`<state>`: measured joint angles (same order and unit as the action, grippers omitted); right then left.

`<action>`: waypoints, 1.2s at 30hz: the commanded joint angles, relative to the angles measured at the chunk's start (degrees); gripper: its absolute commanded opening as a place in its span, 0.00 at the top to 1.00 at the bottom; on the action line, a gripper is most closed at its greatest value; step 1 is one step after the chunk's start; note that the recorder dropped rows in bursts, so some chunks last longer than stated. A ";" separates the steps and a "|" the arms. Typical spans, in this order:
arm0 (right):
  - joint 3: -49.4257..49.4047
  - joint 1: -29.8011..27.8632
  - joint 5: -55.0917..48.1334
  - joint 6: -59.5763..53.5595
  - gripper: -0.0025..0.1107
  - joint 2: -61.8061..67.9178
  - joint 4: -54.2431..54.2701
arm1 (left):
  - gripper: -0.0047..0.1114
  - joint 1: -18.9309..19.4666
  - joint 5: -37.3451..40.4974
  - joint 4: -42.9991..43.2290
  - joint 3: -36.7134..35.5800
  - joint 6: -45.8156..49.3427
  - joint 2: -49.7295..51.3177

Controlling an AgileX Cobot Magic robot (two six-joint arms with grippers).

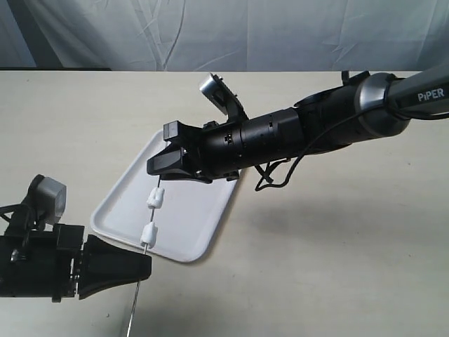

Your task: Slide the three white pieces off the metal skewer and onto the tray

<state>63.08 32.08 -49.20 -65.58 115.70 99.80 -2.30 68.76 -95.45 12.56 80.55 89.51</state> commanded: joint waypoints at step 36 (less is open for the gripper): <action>4.22 -0.10 12.03 -1.67 0.66 -0.12 -1.57 | 0.96 -0.02 0.75 -4.50 -12.56 9.60 -0.09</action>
<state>66.58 32.08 -37.81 -66.66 115.70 99.80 -2.30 69.00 -94.93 0.32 87.56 89.60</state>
